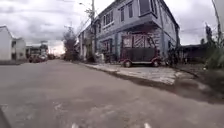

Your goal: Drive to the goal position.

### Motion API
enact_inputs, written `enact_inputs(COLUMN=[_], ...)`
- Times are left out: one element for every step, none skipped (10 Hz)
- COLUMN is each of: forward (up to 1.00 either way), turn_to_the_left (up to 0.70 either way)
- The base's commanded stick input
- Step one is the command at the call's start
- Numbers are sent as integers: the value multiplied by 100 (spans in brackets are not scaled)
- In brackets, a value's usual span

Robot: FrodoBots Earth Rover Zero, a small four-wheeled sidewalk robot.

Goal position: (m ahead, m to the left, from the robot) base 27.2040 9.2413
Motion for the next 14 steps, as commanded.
enact_inputs(forward=[0,0,0,23,70,70,70,70,70,70,70,70,70,70], turn_to_the_left=[70,60,36,22,6,6,4,0,0,1,9,2,13,14])
